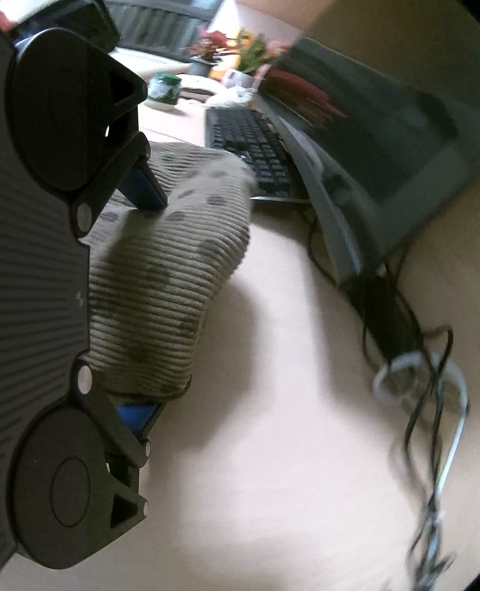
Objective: Fold clothes
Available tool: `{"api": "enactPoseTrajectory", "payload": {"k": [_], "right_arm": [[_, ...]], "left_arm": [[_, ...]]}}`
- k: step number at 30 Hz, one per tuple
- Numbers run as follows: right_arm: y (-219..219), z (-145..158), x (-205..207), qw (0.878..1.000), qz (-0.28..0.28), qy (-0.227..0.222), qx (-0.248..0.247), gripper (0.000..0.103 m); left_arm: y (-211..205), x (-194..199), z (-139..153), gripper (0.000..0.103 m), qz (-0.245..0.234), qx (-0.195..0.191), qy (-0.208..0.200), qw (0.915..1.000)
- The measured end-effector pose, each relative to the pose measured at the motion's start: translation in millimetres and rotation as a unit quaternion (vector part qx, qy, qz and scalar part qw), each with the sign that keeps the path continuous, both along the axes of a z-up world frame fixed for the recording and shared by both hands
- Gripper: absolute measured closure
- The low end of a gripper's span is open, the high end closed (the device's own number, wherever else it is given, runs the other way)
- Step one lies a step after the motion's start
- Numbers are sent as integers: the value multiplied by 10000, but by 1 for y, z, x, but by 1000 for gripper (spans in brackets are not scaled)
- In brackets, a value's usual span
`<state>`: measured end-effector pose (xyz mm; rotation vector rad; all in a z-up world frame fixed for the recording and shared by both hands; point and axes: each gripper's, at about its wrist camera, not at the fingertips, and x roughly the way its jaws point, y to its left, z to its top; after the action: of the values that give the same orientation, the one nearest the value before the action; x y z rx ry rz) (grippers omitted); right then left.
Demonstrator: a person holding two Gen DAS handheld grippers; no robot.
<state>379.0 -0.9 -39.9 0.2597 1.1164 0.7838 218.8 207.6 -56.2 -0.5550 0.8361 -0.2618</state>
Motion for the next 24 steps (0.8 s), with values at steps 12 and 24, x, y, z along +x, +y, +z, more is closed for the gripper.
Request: {"api": "enactPoseTrajectory", "payload": {"k": [12, 24], "right_arm": [[-47, 82, -33, 9638, 496, -2537, -653, 0], [-73, 29, -131, 9467, 861, -2907, -1088, 0]], "left_arm": [[-90, -13, 4, 2, -431, -797, -100, 9958], [5, -30, 33, 23, 1144, -429, -344, 9919]]}}
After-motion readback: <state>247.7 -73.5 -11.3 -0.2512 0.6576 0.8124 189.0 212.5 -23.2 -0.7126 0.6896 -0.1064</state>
